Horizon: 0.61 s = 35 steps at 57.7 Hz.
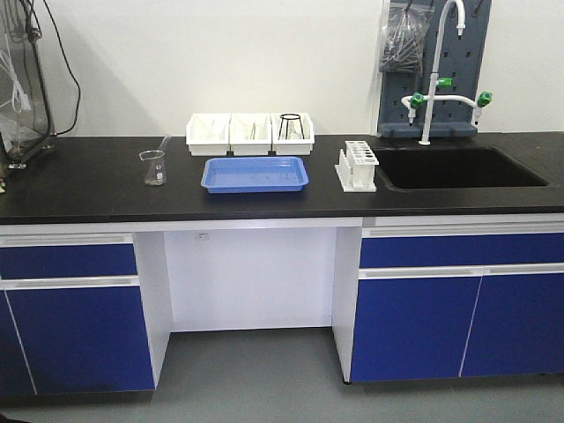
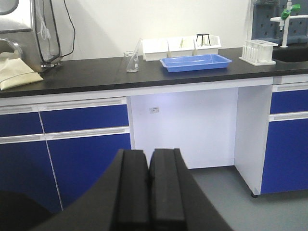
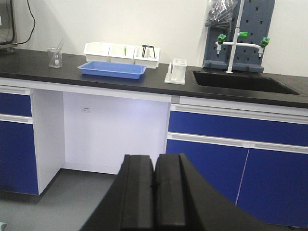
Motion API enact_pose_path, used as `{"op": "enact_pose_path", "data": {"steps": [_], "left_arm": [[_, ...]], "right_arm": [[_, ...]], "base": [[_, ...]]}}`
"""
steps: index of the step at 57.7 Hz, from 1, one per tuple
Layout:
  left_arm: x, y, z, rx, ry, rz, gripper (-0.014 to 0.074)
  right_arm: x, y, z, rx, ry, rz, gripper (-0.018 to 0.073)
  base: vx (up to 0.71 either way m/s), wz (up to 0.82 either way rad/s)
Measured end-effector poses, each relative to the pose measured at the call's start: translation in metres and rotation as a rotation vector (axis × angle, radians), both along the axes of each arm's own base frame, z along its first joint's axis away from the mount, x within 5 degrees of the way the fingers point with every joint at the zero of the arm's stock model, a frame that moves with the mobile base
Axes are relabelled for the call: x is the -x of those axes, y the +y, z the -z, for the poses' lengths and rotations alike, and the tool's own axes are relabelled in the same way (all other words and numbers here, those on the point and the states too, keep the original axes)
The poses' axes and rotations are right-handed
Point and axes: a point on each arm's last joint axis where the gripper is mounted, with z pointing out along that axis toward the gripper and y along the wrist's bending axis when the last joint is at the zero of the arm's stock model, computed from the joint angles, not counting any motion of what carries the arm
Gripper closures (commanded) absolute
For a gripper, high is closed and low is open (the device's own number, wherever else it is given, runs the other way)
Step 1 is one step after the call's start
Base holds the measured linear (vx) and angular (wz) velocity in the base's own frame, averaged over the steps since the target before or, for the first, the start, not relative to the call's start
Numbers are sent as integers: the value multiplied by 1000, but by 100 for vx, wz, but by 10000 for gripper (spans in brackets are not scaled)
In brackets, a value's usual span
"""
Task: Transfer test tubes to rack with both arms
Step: 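Drive the base forward up to the bench with the beaker and rack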
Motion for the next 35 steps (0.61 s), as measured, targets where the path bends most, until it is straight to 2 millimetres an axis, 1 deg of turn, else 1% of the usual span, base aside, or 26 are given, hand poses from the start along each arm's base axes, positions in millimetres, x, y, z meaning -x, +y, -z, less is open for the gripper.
{"op": "enact_pose_path", "data": {"steps": [35], "left_arm": [[0, 0, 0, 0, 0, 0, 598]], "right_arm": [[0, 0, 0, 0, 0, 0, 568]], "base": [[0, 0]]}}
